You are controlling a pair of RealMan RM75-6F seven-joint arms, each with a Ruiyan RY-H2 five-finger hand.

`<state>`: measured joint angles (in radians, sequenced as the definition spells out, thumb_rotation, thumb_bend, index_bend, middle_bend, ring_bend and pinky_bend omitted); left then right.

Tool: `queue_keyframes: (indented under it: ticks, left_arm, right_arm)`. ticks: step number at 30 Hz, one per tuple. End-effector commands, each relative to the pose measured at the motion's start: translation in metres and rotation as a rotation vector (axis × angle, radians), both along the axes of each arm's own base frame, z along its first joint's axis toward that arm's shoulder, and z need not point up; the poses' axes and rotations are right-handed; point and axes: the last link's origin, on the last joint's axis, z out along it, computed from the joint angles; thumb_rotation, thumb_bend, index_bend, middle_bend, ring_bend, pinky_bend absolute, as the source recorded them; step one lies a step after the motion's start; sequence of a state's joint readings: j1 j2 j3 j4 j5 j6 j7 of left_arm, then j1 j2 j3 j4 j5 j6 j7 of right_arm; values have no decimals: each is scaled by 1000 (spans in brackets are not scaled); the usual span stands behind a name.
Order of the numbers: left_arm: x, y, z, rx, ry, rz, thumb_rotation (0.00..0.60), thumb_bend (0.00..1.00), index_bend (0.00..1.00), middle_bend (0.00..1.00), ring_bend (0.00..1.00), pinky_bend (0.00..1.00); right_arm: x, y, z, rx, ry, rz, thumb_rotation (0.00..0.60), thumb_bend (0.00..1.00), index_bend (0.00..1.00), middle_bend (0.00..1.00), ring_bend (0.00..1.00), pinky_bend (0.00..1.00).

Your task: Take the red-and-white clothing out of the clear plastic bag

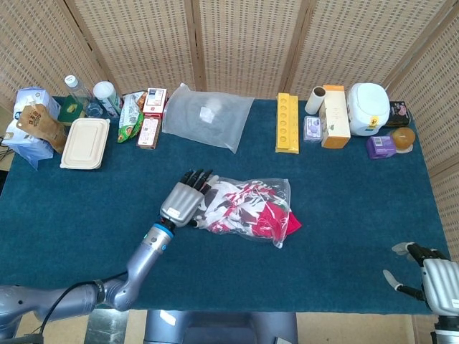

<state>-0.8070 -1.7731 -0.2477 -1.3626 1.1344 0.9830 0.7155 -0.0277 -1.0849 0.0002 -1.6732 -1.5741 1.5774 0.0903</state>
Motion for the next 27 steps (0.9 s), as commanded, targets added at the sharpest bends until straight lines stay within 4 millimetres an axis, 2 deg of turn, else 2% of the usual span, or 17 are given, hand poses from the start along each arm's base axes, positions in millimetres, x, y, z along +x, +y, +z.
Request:
queue_keyframes:
  ticks: [1,7,10,14,19,27]
  left_arm:
    - [4,28,2,6,14,-13,600,82,0,0,0,104]
    - [13,30,32,-246,-215,83,600,80,0,0,0,104]
    - [15,30,43,-299,-211,64,600,80,0,0,0,104]
    - [21,34,47,-337,-163,21,600,74,0,0,0,103]
    - [31,46,40,-360,-103,-5,600,51,0,0,0,94]
    - [50,60,8,-421,-22,3,600,45,0,0,0,91]
  right_arm:
    - [2,-1,1,-4,1,0,494,283,393,447,475,408]
    - [3,-1,3,-13,0,-10,494,284,395,447,476,409]
    - [4,-2,4,-14,1,-11,492,284,395,447,475,408]
    - [5,-3,6,-19,-1,-7,497,285,396,447,475,409]
    - [4,-1,7,-24,-3,-19,496,287,397,447,475,408]
    - [3,2,11,-38,-11,-33,495,287,400,447,475,406]
